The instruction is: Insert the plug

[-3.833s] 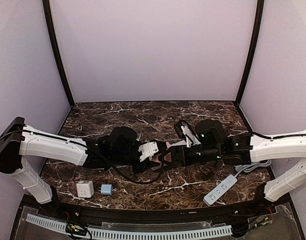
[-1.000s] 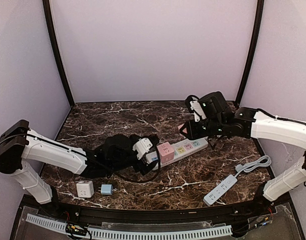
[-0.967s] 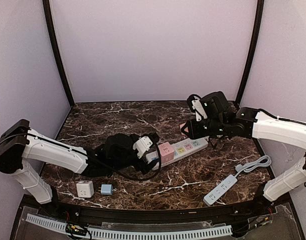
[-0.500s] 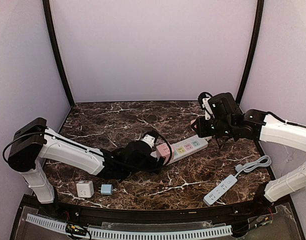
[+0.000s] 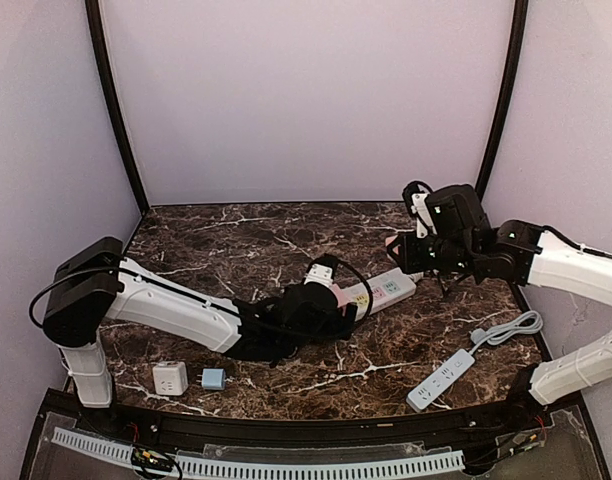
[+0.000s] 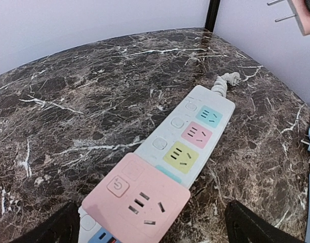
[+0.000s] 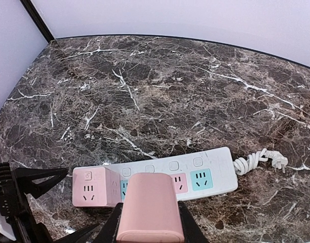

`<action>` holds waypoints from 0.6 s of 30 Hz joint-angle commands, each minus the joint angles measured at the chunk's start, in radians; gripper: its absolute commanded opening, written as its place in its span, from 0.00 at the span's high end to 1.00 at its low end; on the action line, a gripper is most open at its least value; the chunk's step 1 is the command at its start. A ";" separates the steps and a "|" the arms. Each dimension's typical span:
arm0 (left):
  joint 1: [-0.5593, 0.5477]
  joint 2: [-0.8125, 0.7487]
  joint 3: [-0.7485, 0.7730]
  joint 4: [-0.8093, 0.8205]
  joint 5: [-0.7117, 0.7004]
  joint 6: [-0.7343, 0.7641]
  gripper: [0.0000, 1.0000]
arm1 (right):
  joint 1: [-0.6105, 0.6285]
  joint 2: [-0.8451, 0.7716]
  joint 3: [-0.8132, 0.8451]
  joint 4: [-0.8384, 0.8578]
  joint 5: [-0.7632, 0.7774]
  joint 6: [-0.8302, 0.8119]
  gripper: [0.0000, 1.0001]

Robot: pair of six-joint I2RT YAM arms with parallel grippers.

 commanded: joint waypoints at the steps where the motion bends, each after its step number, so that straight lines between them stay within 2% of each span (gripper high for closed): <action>1: -0.021 0.051 0.047 0.009 -0.100 -0.097 0.00 | -0.006 -0.037 -0.023 0.029 0.000 -0.011 1.00; 7: -0.035 0.082 0.095 -0.082 -0.206 -0.278 0.00 | -0.006 -0.075 -0.045 0.039 0.004 -0.019 1.00; 12: -0.049 0.132 0.114 -0.037 -0.277 -0.325 0.00 | -0.006 -0.080 -0.052 0.045 0.004 -0.023 1.00; 15: -0.049 0.166 0.168 -0.116 -0.327 -0.398 0.00 | -0.006 -0.078 -0.052 0.045 0.007 -0.025 1.00; 18: -0.049 0.194 0.211 -0.134 -0.344 -0.407 0.00 | -0.006 -0.080 -0.055 0.046 0.013 -0.027 1.00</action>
